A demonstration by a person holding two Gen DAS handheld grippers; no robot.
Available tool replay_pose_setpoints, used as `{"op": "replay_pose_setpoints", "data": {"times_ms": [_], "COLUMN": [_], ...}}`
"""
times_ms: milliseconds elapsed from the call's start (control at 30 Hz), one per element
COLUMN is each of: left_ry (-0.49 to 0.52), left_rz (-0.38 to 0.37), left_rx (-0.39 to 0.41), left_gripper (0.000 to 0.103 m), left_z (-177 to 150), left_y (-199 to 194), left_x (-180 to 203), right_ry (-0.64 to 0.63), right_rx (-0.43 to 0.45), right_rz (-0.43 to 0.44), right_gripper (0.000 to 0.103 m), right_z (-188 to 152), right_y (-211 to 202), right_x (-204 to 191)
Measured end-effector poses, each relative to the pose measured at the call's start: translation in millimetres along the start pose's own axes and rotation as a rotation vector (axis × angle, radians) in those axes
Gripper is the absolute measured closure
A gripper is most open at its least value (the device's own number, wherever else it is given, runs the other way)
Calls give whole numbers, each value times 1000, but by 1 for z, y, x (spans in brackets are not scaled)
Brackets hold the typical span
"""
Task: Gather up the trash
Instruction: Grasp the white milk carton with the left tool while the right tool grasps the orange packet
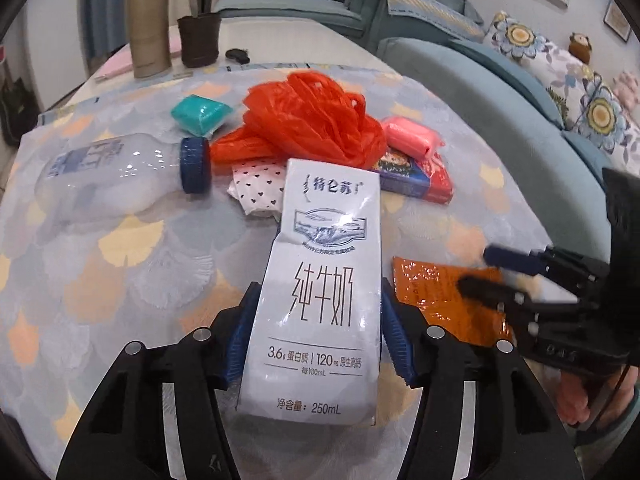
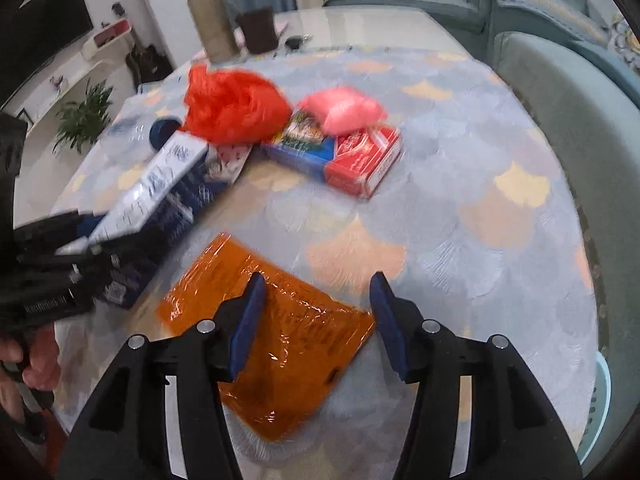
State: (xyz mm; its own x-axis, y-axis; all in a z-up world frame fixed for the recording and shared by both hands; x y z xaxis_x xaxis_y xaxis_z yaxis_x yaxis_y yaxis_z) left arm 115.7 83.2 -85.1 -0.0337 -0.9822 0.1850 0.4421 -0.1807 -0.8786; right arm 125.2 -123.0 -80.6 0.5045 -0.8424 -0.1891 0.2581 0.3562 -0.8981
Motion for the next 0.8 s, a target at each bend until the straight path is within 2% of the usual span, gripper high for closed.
{"op": "replay_pose_setpoints", "data": {"times_ms": [100,300,333,433,467,533,667,733,800], "left_ry": [-26,-83,-88,-98,-99,-102,-100,-93,-90], "left_rz": [-21,-70,-74,-83,-88,-87,-86,-90,-94], "left_rx": [30,89,92,107,112,122,112,119,131], "left_gripper": [50,52,52,52,52,52,52,52,52], "left_z": [-2,-8,-8,-9,-9,-8,-7,-7,-7], "left_y": [-11,-31,-32,-34,-35,-36,-34,-35,-37], "left_x": [-7,-20,-22,-25,-27,-29,-31,-30,-29], "right_ry": [-27,-86,-88,-72,-72,-89,-124,-132,-128], "right_rx": [-40,-67,-63,-63,-61,-48,-22,-15,-7], "right_rz": [81,150,119,111,95,11,-95,-109,-106], "right_gripper": [53,51,45,23,20,20,20,22,29], "right_z": [-12,-41,-42,-42,-42,-44,-49,-49,-48], "right_y": [-4,-10,-8,-4,-3,1,8,8,7], "right_x": [-11,-50,-57,-69,-73,-84,-98,-100,-98]}}
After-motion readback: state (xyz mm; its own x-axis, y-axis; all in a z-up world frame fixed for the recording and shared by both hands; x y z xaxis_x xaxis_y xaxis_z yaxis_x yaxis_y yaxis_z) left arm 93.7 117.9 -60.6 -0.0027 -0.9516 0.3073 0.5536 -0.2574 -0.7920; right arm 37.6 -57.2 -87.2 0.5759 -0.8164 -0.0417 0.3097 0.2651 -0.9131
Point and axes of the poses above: each gripper's, at about its wrist camera, not at the fingertips, and y roughly the way its jaws point, x to its right, z to its top, the point moved 1 cm from there along y, roughly the way its jaws point, and after that the axes turned 9 degrees about -x, right-handed, at the moved point
